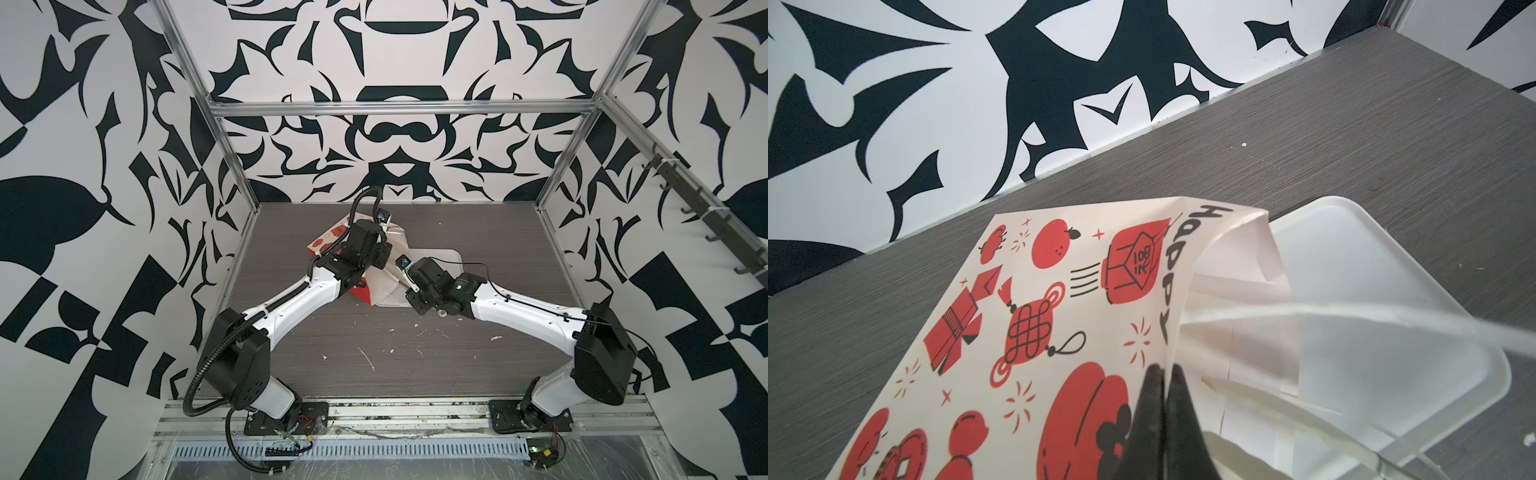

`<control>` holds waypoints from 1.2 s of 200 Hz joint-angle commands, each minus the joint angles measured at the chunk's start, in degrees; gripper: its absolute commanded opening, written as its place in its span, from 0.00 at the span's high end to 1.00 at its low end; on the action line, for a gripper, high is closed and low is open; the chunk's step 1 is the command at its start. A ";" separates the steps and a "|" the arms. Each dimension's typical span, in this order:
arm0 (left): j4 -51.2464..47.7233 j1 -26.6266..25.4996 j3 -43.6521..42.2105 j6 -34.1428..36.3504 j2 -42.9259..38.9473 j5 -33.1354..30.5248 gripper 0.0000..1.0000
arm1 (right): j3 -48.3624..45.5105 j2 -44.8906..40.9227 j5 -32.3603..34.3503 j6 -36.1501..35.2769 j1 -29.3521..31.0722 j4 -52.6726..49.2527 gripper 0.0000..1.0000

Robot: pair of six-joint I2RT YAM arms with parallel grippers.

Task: Take the fake bread out of the paper bag
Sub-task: 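Insert the tongs held by the right gripper into the bag's opening, then close the tongs on the yellow bun inside the bag with the right gripper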

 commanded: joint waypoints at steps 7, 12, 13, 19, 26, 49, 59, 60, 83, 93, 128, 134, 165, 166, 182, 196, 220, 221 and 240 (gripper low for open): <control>-0.51 0.21 3.29 -1.48 0.15 1.72 1.00 | 1.97 0.96 6.70 -3.41 0.36 5.72 0.59; -0.74 0.21 3.47 -1.48 0.09 1.85 1.00 | 2.06 1.25 7.75 -3.81 0.36 6.15 0.59; -0.81 0.21 3.52 -1.48 0.12 1.81 1.00 | 2.08 1.37 7.93 -3.91 0.45 6.24 0.58; -1.03 0.30 3.74 -1.46 0.08 1.96 1.00 | 2.09 1.78 8.80 -4.38 0.46 6.81 0.57; -1.35 0.30 3.93 -1.39 0.01 1.97 1.00 | 2.00 2.23 9.14 -5.16 0.53 7.65 0.56; -1.74 0.30 4.26 -1.13 0.22 1.92 1.00 | 2.26 3.62 10.80 -6.09 0.53 9.39 0.56; -1.97 0.30 4.38 -1.13 0.31 1.86 1.00 | 2.43 4.09 10.84 -6.36 0.45 9.91 0.55; -2.04 0.30 4.37 -1.13 0.32 1.86 1.00 | 2.48 4.11 10.84 -6.41 0.45 9.96 0.55; -2.02 0.30 4.47 -1.06 0.49 2.03 1.00 | 3.29 5.12 11.18 -6.67 0.50 10.19 0.53; -2.02 0.30 4.48 -1.04 0.48 2.09 1.00 | 3.81 5.68 11.20 -6.64 0.50 10.03 0.52; -1.85 0.30 4.68 -0.95 0.84 2.14 1.00 | 6.47 8.05 10.58 -6.73 0.47 9.26 0.49; -1.84 0.30 4.71 -0.95 0.87 2.22 1.00 | 7.08 8.61 10.49 -6.79 0.49 8.95 0.48; -1.67 0.30 4.72 -1.13 0.93 2.50 1.00 | 8.89 10.91 10.89 -6.38 0.52 8.77 0.48; -1.67 0.30 4.67 -1.13 0.89 2.54 1.00 | 8.92 10.90 10.91 -6.33 0.48 8.78 0.47; -1.67 0.30 4.55 -1.13 0.69 2.59 1.00 | 9.11 11.39 10.76 -6.08 0.39 8.79 0.47; -1.66 0.30 4.40 -1.04 0.49 2.81 1.00 | 9.50 11.86 9.93 -5.81 0.45 8.71 0.46; -1.60 0.30 4.10 -0.95 0.27 3.16 1.00 | 10.24 12.83 8.94 -5.32 0.37 8.59 0.46; -1.55 0.30 4.10 -0.95 0.25 3.22 1.00 | 10.24 12.83 8.92 -5.25 0.37 8.60 0.46; -1.32 0.30 3.87 -1.00 0.24 3.39 1.00 | 10.85 13.60 8.55 -4.84 0.32 8.70 0.46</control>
